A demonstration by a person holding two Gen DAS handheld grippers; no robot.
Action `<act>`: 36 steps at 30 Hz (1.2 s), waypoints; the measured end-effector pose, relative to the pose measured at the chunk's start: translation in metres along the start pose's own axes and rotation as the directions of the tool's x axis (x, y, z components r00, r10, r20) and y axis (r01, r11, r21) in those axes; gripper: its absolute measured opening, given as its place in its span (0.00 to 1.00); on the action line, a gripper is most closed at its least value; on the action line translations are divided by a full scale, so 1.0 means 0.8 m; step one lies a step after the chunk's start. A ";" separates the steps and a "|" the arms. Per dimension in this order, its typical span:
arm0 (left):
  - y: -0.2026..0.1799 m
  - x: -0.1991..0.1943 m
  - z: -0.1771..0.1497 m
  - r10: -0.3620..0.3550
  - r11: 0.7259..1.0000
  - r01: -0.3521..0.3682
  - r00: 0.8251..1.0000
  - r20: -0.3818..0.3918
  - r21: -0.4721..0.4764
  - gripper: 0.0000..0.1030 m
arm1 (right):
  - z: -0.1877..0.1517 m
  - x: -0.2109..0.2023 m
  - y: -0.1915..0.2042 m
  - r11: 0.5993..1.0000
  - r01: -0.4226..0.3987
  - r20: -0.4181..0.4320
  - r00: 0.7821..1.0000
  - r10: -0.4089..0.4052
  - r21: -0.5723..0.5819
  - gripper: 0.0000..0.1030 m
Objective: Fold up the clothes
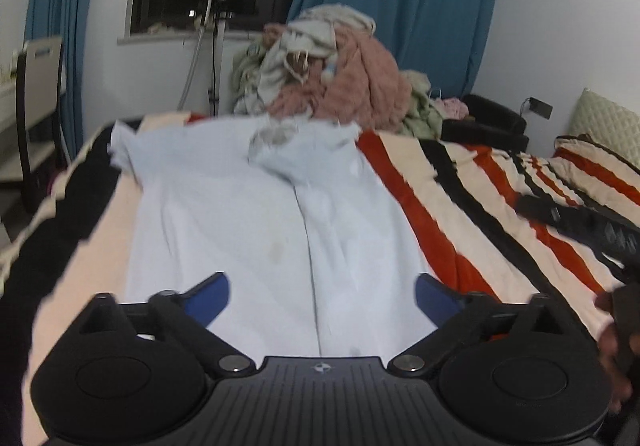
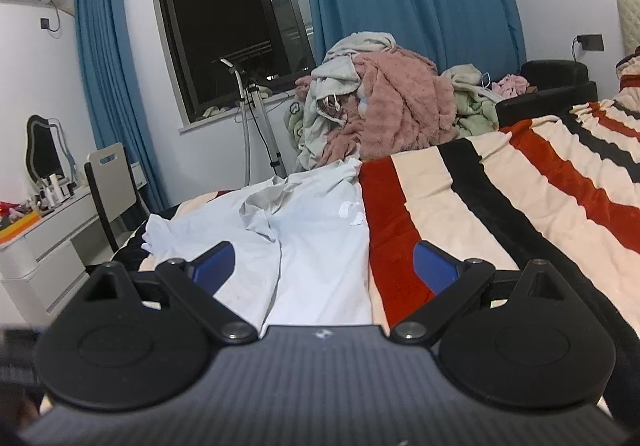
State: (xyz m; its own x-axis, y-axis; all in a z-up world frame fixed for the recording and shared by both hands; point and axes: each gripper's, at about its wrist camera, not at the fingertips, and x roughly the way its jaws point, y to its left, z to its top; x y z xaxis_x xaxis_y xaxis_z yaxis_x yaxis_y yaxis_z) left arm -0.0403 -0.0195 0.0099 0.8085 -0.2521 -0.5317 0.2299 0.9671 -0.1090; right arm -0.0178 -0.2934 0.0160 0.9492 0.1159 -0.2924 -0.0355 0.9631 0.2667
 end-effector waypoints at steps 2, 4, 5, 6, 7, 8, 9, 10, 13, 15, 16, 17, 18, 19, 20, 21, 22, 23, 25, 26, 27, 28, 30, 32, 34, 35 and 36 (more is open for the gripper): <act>-0.004 0.014 0.016 0.001 0.999 -0.001 1.000 0.008 0.040 1.00 | -0.002 0.000 0.003 1.000 0.006 0.008 1.000 -0.006 -0.010 0.95; -0.007 0.025 0.029 -0.011 0.998 0.009 1.000 0.023 0.064 1.00 | -0.003 0.000 0.007 1.000 0.009 0.016 1.000 -0.009 -0.022 0.95; -0.007 0.029 0.032 -0.009 0.998 0.007 0.999 0.038 0.070 1.00 | -0.004 0.000 0.009 1.000 0.009 0.020 1.000 -0.009 -0.029 0.95; -0.006 0.032 0.033 0.001 0.998 -0.004 0.998 0.055 0.063 1.00 | -0.005 0.002 0.011 0.999 0.013 0.022 1.000 -0.013 -0.039 0.95; -0.004 0.036 0.030 0.003 0.999 -0.007 0.998 0.068 0.053 1.00 | -0.005 0.004 0.013 0.999 0.018 0.025 1.000 -0.016 -0.048 0.95; -0.002 0.039 0.027 0.005 0.999 -0.009 0.997 0.081 0.043 1.00 | -0.006 0.005 0.016 0.998 0.025 0.027 0.999 -0.023 -0.059 0.95; 0.002 0.044 0.023 0.008 0.999 -0.010 0.996 0.084 0.032 1.00 | -0.007 0.006 0.019 0.997 0.033 0.029 0.999 -0.031 -0.068 0.95; 0.006 0.049 0.019 0.010 1.000 -0.011 0.997 0.078 0.016 1.00 | -0.008 0.007 0.021 0.997 0.038 0.030 0.999 -0.036 -0.073 0.95; 0.021 0.057 0.009 -0.020 0.999 0.022 0.999 0.035 -0.050 1.00 | -0.010 0.011 0.025 0.996 0.033 0.032 0.999 -0.030 -0.083 0.95; 0.030 0.056 0.005 -0.003 0.999 0.004 1.000 0.030 -0.049 1.00 | -0.010 0.014 0.028 0.996 0.033 0.035 0.999 -0.030 -0.088 0.95; 0.034 0.056 0.005 0.015 0.999 -0.014 0.999 0.031 -0.042 1.00 | -0.011 0.015 0.030 0.995 0.032 0.033 0.999 -0.029 -0.091 0.95; 0.036 0.057 0.005 0.026 0.999 -0.024 0.999 0.032 -0.039 1.00 | -0.011 0.016 0.031 0.995 0.030 0.030 0.999 -0.027 -0.093 0.95; 0.038 0.058 0.005 0.036 0.999 -0.034 0.999 0.035 -0.036 1.00 | -0.011 0.018 0.032 0.995 0.025 0.027 0.999 -0.023 -0.093 0.95; 0.040 0.058 0.005 0.046 0.998 -0.044 0.998 0.037 -0.034 1.00 | -0.011 0.018 0.033 0.995 0.023 0.026 0.999 -0.020 -0.094 0.95; 0.041 0.059 0.005 0.042 0.999 -0.040 0.999 0.034 -0.036 1.00 | -0.012 0.018 0.033 0.995 0.026 0.025 0.999 -0.024 -0.099 0.95; 0.042 0.060 0.006 0.037 0.999 -0.036 0.999 0.031 -0.039 1.00 | -0.012 0.018 0.033 0.994 0.029 0.024 0.999 -0.027 -0.104 0.95; 0.042 0.059 0.005 0.034 0.999 -0.033 0.999 0.031 -0.037 1.00 | -0.013 0.019 0.034 0.994 0.033 0.023 0.999 -0.030 -0.108 0.95; 0.040 0.058 0.004 0.036 0.999 -0.036 0.999 0.034 -0.028 1.00 | -0.013 0.019 0.034 0.994 0.034 0.021 0.999 -0.032 -0.106 0.95; 0.037 0.057 0.001 0.048 0.999 -0.048 0.998 0.043 -0.008 1.00 | -0.013 0.018 0.032 0.995 0.034 0.023 0.999 -0.032 -0.097 0.95; 0.035 0.056 0.000 0.053 0.999 -0.054 0.997 0.047 0.002 1.00 | -0.013 0.017 0.031 0.995 0.035 0.026 0.999 -0.032 -0.096 0.95; 0.035 0.055 0.001 0.056 0.998 -0.056 0.997 0.047 0.003 1.00 | -0.013 0.016 0.031 0.995 0.036 0.029 0.999 -0.033 -0.095 0.95; 0.035 0.054 0.001 0.059 0.998 -0.059 0.997 0.047 0.004 1.00 | -0.014 0.016 0.031 0.995 0.034 0.030 0.999 -0.031 -0.096 0.95; 0.034 0.053 0.002 0.064 0.998 -0.064 0.997 0.046 0.006 1.00 | -0.015 0.016 0.031 0.995 0.026 0.029 0.999 -0.023 -0.095 0.95; 0.034 0.051 0.003 0.069 0.998 -0.070 0.997 0.045 0.007 1.00 | -0.017 0.015 0.031 0.996 0.019 0.025 1.000 -0.017 -0.089 0.95; 0.041 0.045 0.005 0.061 0.998 -0.061 0.997 0.055 -0.008 1.00 | -0.018 0.014 0.031 0.996 0.021 0.021 1.000 -0.019 -0.086 0.95; 0.045 0.042 0.008 0.065 0.998 -0.064 0.996 0.058 -0.008 1.00 | -0.018 0.014 0.030 0.996 0.025 0.018 1.000 -0.024 -0.087 0.95; 0.049 0.040 0.011 0.082 0.997 -0.082 0.995 0.055 0.008 1.00 | -0.018 0.016 0.032 0.995 0.027 0.008 1.000 -0.027 -0.099 0.95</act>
State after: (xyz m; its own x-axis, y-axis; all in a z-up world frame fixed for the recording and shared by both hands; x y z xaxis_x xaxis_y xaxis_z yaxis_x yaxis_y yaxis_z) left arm -0.0004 0.0096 -0.0040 0.8532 -0.1737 -0.4918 0.1671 0.9843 -0.0577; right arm -0.0110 -0.2635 0.0057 0.9524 0.0881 -0.2918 -0.0401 0.9852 0.1665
